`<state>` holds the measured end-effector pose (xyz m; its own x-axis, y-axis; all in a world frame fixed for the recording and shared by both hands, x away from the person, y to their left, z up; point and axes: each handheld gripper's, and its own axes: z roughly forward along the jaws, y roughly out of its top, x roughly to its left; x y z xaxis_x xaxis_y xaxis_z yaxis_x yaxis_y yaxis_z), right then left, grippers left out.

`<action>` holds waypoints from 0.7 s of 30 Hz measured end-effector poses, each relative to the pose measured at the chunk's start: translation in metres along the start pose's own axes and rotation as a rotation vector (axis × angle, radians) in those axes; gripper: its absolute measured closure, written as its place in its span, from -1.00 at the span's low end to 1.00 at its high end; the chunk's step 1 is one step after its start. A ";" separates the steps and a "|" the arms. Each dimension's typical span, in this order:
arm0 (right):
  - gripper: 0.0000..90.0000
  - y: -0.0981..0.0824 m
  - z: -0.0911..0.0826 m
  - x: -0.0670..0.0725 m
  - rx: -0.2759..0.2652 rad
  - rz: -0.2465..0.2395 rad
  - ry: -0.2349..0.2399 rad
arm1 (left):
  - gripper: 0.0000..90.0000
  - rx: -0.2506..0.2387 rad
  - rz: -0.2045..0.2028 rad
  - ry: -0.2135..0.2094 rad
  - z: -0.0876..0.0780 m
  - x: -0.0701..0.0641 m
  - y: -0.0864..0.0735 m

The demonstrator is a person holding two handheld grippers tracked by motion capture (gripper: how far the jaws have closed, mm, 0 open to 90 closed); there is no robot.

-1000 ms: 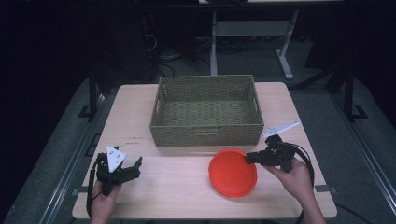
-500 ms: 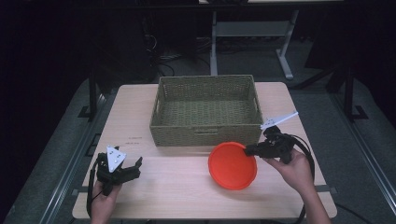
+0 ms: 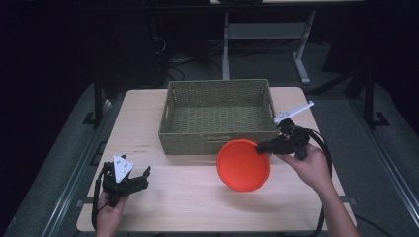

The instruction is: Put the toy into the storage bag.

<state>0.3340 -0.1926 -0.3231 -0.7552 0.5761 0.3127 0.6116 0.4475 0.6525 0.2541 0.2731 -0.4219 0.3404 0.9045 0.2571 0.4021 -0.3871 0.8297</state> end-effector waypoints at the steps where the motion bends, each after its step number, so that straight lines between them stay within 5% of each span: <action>1: 0.82 0.002 -0.001 0.000 -0.008 -0.006 0.003 | -0.71 -0.004 -0.002 0.002 0.000 0.000 0.000; 21: 0.82 0.044 -0.020 -0.003 -0.045 -0.004 0.011 | -0.71 -0.009 0.003 0.004 -0.001 0.001 0.000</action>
<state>0.3583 -0.1877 -0.2816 -0.7602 0.5666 0.3178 0.5977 0.4185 0.6838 0.2533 0.2740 -0.4214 0.3379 0.9042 0.2613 0.3934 -0.3879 0.8335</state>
